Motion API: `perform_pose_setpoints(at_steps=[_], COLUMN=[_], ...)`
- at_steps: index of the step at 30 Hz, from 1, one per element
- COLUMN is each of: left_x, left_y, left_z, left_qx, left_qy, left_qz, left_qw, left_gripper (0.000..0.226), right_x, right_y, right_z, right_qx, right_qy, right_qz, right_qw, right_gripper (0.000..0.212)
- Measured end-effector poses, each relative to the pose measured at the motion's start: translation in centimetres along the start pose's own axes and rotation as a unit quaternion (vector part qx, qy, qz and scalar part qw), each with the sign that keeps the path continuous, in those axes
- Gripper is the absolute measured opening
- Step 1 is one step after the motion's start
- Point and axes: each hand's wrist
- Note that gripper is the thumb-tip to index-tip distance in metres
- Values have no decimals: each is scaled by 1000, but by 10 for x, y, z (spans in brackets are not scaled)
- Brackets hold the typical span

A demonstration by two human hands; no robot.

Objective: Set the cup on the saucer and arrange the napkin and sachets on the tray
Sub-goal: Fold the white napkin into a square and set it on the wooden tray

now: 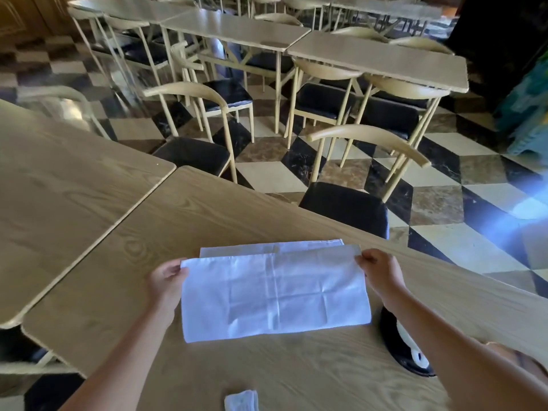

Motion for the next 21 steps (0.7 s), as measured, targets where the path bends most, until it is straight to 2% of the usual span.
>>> perform_pose_setpoints(at_steps=[5, 9, 16, 21], left_x=[36, 54, 62, 63], left_y=[42, 68, 83, 91], left_z=[-12, -25, -52, -69], left_qx=[-19, -25, 19, 15], left_qy=[17, 26, 102, 138], left_qz=[8, 11, 26, 31], left_qw=[1000, 999, 994, 990], left_gripper=[27, 28, 19, 17], right_x=[31, 49, 65, 71], right_y=[43, 66, 84, 86], right_z=[-3, 1, 11, 17], right_qx=[11, 29, 35, 35], right_qy=[-47, -48, -71, -81], right_qz=[-6, -16, -13, -8], right_qw=[999, 998, 997, 996], right_gripper=[30, 19, 12, 12])
Point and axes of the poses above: each hand's wrist, its own y-axis towards the middle knuckle, its own x-axis out of the palm, z = x × y, and after that the axes turned 3 degrees about z, right-handed
